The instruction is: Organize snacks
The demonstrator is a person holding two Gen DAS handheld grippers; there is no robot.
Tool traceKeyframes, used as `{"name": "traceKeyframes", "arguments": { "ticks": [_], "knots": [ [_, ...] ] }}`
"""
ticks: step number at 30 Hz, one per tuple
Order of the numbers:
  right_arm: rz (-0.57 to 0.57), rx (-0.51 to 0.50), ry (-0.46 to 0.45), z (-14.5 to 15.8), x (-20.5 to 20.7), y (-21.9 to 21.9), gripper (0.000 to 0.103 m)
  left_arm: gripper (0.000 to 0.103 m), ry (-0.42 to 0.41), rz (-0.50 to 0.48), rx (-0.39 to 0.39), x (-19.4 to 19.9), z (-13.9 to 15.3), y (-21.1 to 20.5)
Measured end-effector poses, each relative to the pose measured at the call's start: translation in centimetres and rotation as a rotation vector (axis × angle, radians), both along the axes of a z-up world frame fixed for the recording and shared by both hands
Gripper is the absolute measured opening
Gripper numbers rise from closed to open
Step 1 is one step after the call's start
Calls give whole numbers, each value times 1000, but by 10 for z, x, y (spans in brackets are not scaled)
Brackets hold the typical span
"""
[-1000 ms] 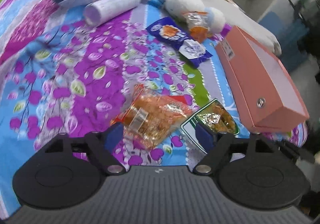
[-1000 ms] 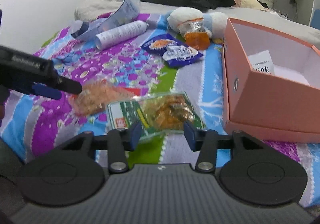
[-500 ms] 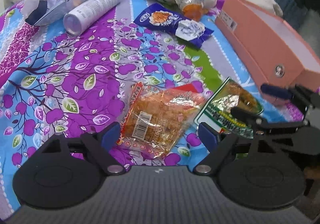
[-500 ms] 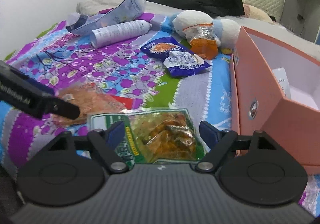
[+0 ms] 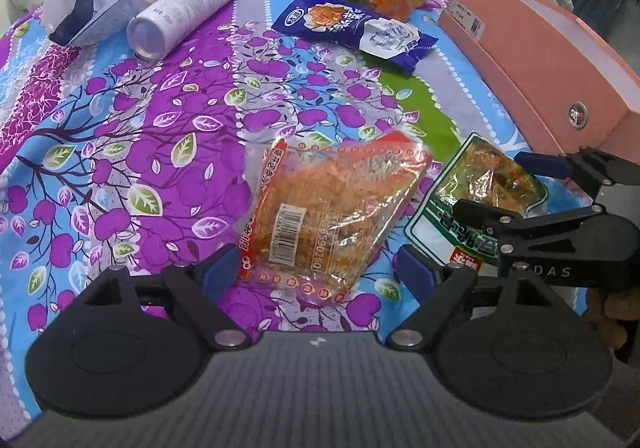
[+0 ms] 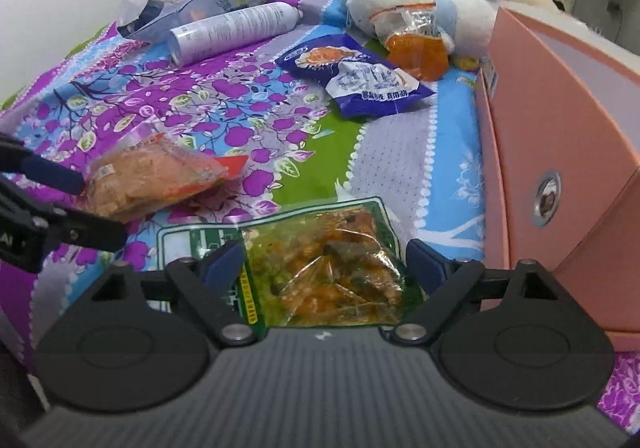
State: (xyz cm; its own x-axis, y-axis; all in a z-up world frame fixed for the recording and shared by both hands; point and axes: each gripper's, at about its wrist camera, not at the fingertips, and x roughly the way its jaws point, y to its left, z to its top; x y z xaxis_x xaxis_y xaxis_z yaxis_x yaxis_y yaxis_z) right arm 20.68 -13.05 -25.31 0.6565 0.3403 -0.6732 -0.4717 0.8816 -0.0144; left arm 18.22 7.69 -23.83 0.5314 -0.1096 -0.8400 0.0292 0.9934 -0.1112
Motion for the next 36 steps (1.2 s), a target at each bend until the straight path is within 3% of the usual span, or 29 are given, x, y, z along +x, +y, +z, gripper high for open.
{"name": "traceKeyframes", "arguments": {
  "ticks": [2, 12, 24, 31, 36],
  "knots": [
    [4, 3, 4, 0, 0, 0, 90, 88, 3, 2, 4, 0, 0, 0],
    [-26, -7, 8, 12, -9, -3, 58, 89, -12, -56, 45, -3, 7, -4],
    [-105, -6, 31, 28, -24, -25, 56, 90, -45, -130, 89, -4, 7, -9],
    [-146, 5, 66, 24, -28, -40, 56, 90, -44, -125, 45, -1, 5, -4],
    [-142, -16, 64, 18, -33, -36, 56, 90, -40, -112, 87, 7, -6, -7]
  ]
}}
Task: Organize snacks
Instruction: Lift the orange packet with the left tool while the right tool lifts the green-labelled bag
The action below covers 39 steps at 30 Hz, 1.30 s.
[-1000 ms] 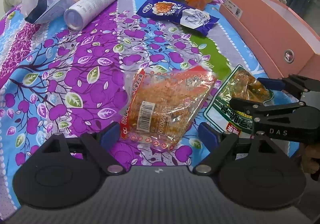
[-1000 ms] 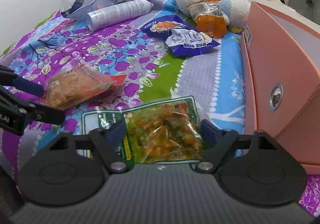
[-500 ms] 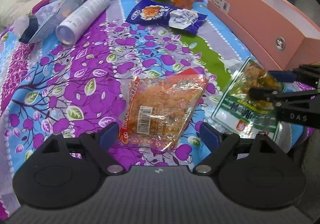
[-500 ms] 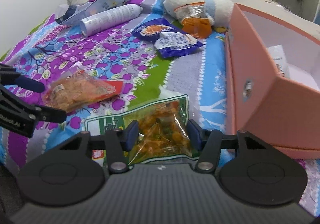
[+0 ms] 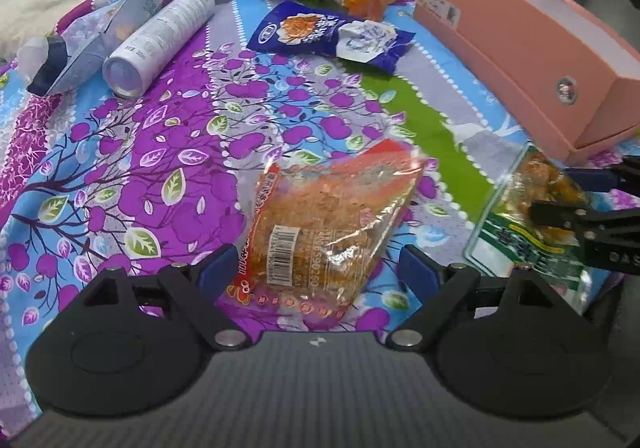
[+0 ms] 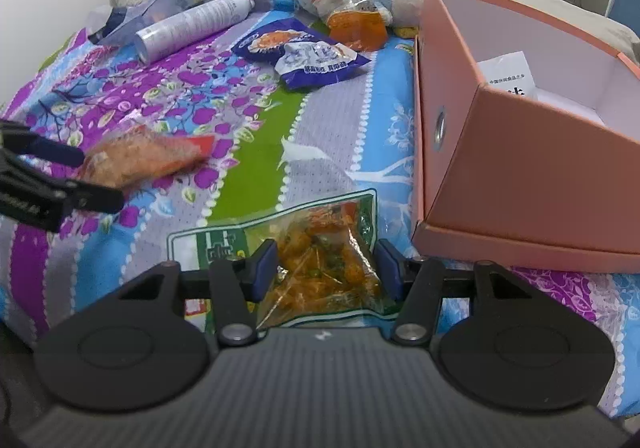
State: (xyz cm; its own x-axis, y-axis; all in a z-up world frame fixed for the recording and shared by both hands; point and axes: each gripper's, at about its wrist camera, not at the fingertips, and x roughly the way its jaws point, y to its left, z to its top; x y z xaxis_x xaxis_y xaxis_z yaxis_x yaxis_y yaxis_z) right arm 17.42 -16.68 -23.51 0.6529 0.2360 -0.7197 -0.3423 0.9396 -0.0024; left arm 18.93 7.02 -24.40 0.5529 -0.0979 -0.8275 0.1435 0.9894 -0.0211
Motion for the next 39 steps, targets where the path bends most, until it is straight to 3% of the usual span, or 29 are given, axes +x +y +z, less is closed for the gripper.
{"name": "traceKeyframes", "arguments": {
  "ticks": [5, 10, 12, 18, 28, 39],
  "knots": [
    [-2, -5, -7, -1, 0, 4, 56, 88, -2, 55, -27, 9, -7, 3],
    [-14, 8, -2, 2, 1, 6, 56, 60, -26, 143, -48, 10, -3, 8],
    [-16, 11, -3, 3, 1, 6, 56, 42, -33, 169, -57, 9, 1, 9],
    [-26, 16, -8, 8, -1, 7, 56, 24, -82, 196, -107, -3, 15, 5],
    [-44, 36, -33, 30, -5, 4, 56, 21, -150, 280, -210, -15, 52, 0],
    [-64, 81, -123, 91, -16, -7, 56, 20, -207, 300, -267, -24, 107, -14]
  ]
}}
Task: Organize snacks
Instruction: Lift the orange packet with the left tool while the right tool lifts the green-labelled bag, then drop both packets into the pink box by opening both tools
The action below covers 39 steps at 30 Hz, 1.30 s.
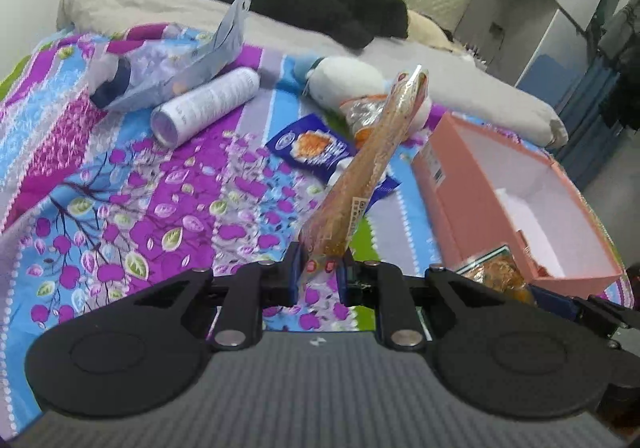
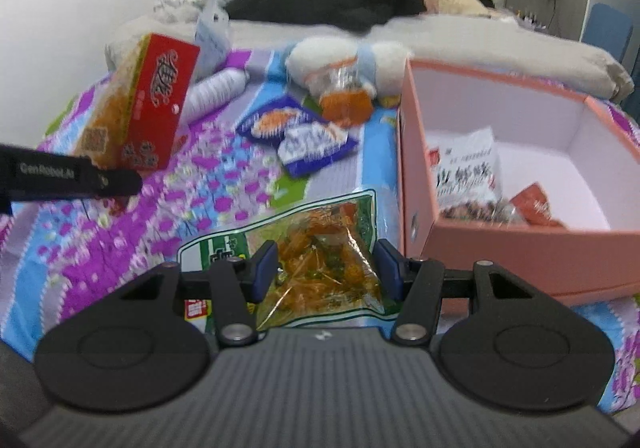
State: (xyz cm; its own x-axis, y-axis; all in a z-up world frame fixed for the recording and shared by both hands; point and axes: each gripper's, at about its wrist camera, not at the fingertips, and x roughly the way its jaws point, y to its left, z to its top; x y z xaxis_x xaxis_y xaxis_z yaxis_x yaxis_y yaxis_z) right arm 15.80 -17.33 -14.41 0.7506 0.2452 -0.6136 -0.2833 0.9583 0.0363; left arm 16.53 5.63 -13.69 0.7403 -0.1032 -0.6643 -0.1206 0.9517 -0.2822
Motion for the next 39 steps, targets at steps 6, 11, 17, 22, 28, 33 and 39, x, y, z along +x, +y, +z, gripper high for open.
{"name": "traceKeyframes", "arguments": {
  "ticks": [6, 11, 17, 22, 28, 33, 39],
  "knots": [
    [-27, 14, -74, 39, -2, -11, 56, 21, -72, -13, -13, 0, 41, -13],
    [-70, 23, -141, 71, -4, -28, 56, 21, -120, -53, -23, 13, 71, -29],
    [-152, 44, -208, 104, 0, -58, 56, 20, -180, -116, -48, 25, 106, -57],
    [-195, 65, -243, 119, 6, -79, 56, 20, -203, -166, -62, 42, 124, -83],
    [-243, 76, -241, 118, 21, -107, 56, 21, -195, -230, -63, 73, 127, -121],
    [-299, 86, -191, 99, 46, -134, 56, 21, -142, -293, -45, 108, 110, -161],
    [-342, 88, -100, 63, 79, -161, 56, 21, -55, -344, -31, 147, 72, -196]
  ]
}}
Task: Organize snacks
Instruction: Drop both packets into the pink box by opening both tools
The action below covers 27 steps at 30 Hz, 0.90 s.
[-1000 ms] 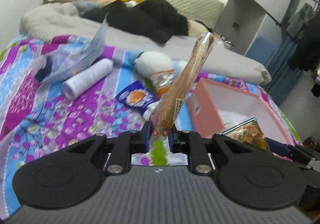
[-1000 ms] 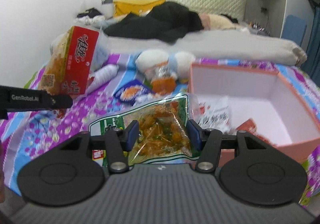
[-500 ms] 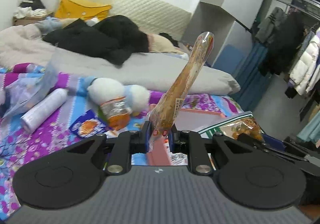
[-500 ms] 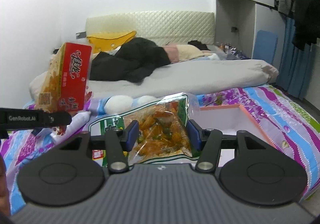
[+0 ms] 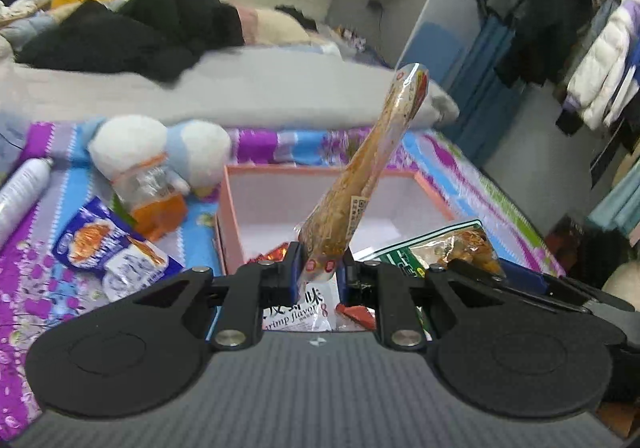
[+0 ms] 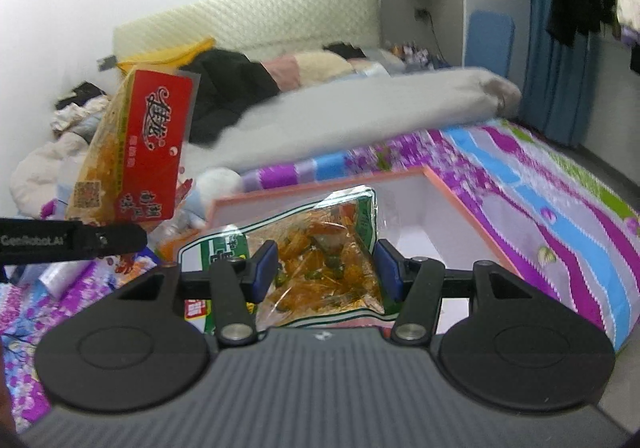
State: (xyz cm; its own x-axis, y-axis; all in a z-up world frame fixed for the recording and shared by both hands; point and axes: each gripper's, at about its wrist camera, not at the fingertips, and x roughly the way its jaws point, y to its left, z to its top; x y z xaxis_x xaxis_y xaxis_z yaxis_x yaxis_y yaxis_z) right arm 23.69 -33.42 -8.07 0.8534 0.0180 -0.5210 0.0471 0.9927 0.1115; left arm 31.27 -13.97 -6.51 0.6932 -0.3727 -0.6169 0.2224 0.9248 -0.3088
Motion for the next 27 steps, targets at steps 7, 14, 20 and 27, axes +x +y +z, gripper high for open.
{"name": "traceKeyframes", "arguments": {
  "ticks": [7, 14, 20, 27],
  "knots": [
    [4, 10, 102, -41, 37, -15, 56, 21, 102, -35, 46, 40, -46, -25],
    [11, 38, 185, -73, 60, -22, 58, 21, 173, -56, 77, 62, -78, -40],
    [3, 88, 232, -84, 68, -28, 62, 32, 198, -57, 91, 64, -79, -44],
    [-20, 89, 211, -71, 60, -29, 74, 62, 147, -22, 42, 53, -55, -30]
  ]
}}
